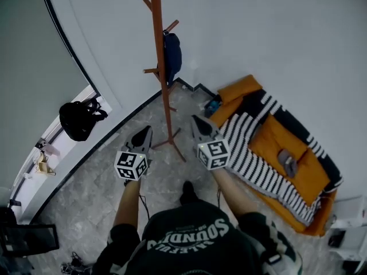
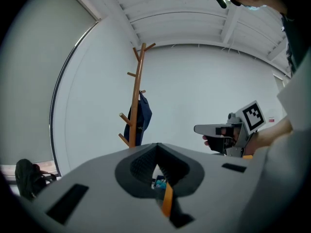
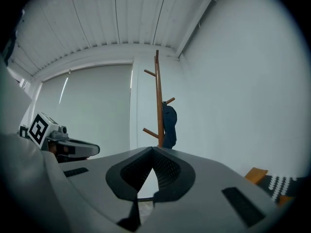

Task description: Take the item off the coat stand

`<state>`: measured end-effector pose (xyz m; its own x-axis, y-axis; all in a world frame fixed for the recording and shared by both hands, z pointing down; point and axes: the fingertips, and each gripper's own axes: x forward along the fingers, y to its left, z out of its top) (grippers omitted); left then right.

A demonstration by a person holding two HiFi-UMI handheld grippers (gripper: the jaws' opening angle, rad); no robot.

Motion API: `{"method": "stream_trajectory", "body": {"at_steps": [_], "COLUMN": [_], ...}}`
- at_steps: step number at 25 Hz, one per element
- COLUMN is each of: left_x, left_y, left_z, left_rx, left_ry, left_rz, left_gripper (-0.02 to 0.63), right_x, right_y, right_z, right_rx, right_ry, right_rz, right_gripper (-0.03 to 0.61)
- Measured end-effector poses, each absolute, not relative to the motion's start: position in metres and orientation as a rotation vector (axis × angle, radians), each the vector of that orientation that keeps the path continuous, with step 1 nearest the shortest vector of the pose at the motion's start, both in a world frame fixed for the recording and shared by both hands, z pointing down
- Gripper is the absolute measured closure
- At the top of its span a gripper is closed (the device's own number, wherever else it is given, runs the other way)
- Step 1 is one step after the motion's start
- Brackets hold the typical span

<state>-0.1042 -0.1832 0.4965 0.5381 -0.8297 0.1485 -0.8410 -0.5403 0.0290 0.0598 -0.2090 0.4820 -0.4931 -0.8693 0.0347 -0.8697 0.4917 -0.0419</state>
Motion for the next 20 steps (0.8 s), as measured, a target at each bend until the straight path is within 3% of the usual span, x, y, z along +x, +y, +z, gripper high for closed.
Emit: {"method": "stream_trajectory", "body": {"at_steps": [20], "left_x": [-0.089], "left_y": [-0.302], "left_z": [0.495], "left_rx": [2.620], "left_ry": [-1.529], "left_rz": [0.200], "left_gripper": [0.614], "right_x": [0.057], "right_y": [-0.333], "right_z": [0.478], "right_rx": [1.468], "right_ry": [-2.762], "right_rz": [0.066], "right_gripper": [0.578]}}
